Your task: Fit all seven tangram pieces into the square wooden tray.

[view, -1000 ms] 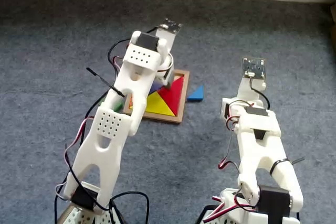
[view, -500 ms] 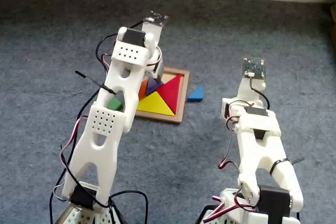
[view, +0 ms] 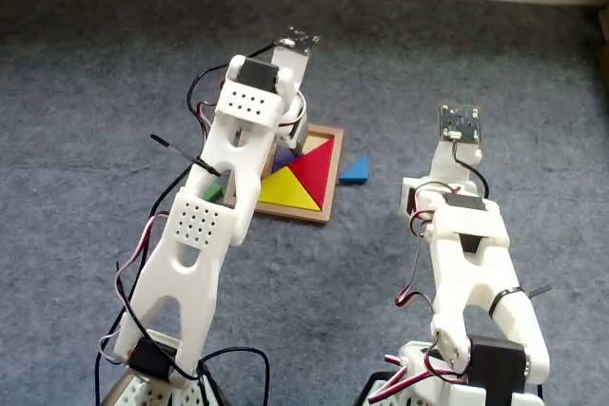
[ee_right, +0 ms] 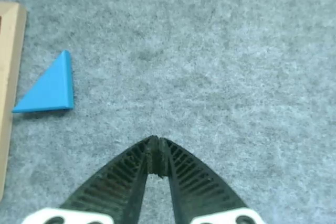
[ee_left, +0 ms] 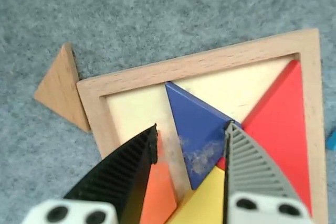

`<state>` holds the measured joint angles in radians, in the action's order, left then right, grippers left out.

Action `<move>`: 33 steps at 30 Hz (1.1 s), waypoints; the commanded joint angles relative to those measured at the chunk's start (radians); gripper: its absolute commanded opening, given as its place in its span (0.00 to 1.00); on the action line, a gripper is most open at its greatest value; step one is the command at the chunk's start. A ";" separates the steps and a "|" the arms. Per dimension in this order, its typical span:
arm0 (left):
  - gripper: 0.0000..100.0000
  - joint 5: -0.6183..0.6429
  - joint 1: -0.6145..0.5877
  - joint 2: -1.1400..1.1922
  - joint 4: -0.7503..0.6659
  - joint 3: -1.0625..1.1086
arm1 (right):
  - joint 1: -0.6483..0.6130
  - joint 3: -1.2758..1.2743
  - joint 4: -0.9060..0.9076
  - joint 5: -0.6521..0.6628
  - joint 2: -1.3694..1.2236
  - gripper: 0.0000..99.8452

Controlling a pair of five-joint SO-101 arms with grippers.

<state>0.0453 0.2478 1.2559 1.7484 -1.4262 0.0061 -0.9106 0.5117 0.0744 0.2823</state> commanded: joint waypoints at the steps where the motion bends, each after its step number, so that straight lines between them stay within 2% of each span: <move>1: 0.21 -0.009 0.050 -0.001 0.012 -0.012 | -0.008 0.010 -0.022 -0.005 0.047 0.01; 7: 0.30 -0.008 0.054 -0.004 0.012 -0.012 | -0.008 0.010 -0.022 -0.003 0.047 0.01; 21: 0.24 -0.002 -0.025 -0.004 0.005 -0.018 | -0.008 0.010 -0.022 -0.003 0.047 0.01; 26: 0.24 0.100 -0.064 -0.004 0.003 -0.019 | -0.008 0.010 -0.022 -0.003 0.047 0.01; 33: 0.24 0.104 -0.065 -0.005 -0.008 -0.038 | -0.008 0.010 -0.022 -0.003 0.047 0.01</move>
<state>0.1373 0.2079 1.2620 1.7499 -1.4293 0.0046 -0.9106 0.5117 0.0744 0.2823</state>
